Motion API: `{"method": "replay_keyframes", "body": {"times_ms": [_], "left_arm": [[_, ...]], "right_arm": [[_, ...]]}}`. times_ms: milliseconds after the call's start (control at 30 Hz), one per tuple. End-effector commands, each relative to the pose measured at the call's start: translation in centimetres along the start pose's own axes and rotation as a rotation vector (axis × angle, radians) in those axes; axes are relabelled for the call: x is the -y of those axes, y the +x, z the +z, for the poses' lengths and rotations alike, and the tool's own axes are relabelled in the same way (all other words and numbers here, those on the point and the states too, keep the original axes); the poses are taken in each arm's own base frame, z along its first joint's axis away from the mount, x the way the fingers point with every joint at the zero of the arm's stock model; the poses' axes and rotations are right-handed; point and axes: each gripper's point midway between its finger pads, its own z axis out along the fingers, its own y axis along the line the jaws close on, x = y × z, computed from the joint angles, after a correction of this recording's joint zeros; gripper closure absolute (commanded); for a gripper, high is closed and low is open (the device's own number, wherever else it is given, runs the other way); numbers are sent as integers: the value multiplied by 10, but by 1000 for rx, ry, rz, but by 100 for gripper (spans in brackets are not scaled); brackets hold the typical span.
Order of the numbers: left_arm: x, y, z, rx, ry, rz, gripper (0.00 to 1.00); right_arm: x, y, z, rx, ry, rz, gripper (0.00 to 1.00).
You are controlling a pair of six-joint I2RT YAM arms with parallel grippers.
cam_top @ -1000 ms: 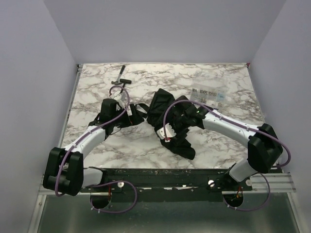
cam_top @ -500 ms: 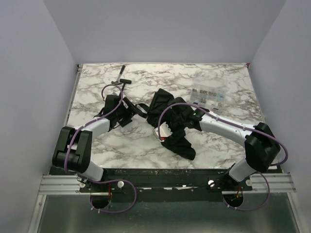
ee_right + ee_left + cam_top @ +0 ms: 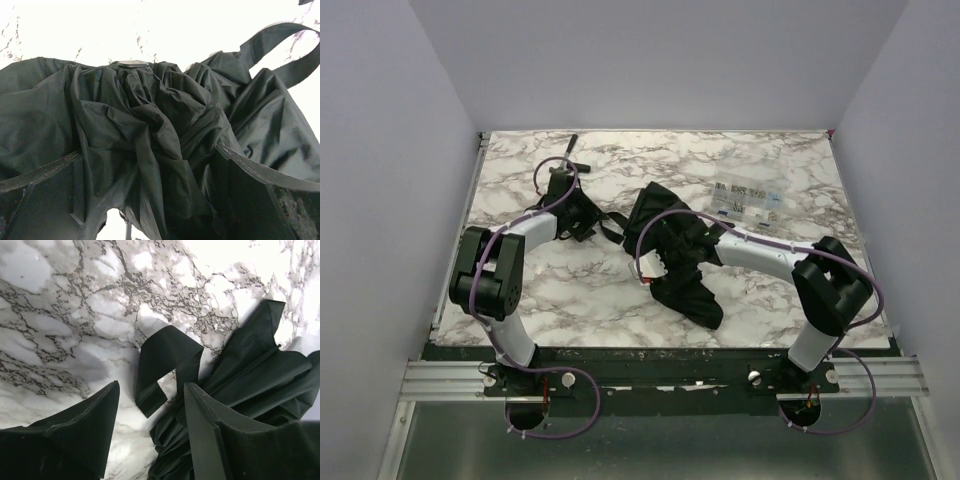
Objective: Put away the umbrella
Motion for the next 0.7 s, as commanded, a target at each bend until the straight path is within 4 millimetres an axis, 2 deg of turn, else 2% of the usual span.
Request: {"method": "replay_keyframes", "body": {"times_ms": [0, 133, 200, 333, 433, 567, 667], "left_arm": [[-8, -1, 7, -40, -79, 44, 47], [-7, 0, 13, -72, -98, 71, 48], [-6, 1, 14, -82, -101, 89, 48], [-7, 8, 16, -115, -83, 146, 45], [7, 18, 18, -184, 21, 216, 41], [20, 30, 16, -234, 107, 260, 41], [18, 36, 15, -245, 87, 275, 43]], "right_arm": [[-10, 11, 15, 22, -70, 91, 7], [-29, 18, 30, 19, -184, 155, 24], [-37, 20, 33, 30, -239, 186, 36], [-57, 11, 27, 87, -323, 181, 51], [-76, 0, 15, 138, -400, 184, 62], [-102, -9, -1, 173, -517, 199, 68], [-116, -12, -11, 187, -571, 211, 70]]}}
